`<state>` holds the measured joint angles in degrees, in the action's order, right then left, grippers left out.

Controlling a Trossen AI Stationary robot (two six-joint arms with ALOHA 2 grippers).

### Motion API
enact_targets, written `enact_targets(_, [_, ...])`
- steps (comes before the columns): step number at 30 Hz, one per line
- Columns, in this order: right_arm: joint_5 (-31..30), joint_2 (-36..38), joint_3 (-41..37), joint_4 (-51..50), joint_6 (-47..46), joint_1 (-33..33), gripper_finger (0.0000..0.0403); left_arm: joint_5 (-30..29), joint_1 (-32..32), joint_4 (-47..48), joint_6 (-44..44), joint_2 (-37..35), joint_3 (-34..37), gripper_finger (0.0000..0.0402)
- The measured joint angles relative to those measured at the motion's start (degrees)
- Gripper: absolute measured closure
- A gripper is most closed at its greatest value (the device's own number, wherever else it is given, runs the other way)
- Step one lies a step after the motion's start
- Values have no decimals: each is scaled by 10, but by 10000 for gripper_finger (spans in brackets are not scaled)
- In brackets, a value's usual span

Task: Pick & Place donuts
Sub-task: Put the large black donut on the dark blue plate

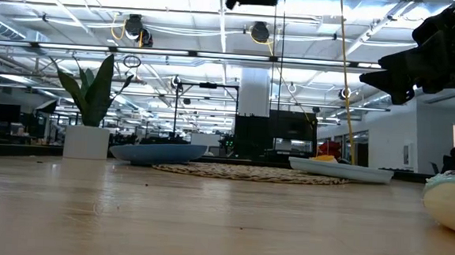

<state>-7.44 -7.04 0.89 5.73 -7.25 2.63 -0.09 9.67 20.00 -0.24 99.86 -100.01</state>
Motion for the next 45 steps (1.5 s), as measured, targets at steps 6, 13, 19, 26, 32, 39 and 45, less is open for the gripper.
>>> enact_targets(6, [0, 0, 0, 0, 0, 0, 161, 0, -2, 84, -1, -46, 0, 133])
enact_targets(13, [0, 0, 0, 0, 0, 0, 161, 1, -14, 283, -51, -76, 0, 137])
enact_targets(19, [0, 0, 0, -1, 0, 0, 161, 18, -44, 422, -130, -78, 0, 144])
enact_targets(26, [0, 0, 0, 0, 0, 0, 161, 8, -101, 489, -108, -73, 31, 135])
enact_targets(32, [0, 0, 0, 0, 0, 0, 161, -12, -177, 488, 14, -72, 133, 139])
enact_targets(39, [0, 0, 0, 0, 0, 0, 161, -3, -250, 360, -98, -72, 265, 135])
enact_targets(45, [0, 0, 0, 0, 0, 0, 161, 96, -334, 342, -249, -72, 309, 135])
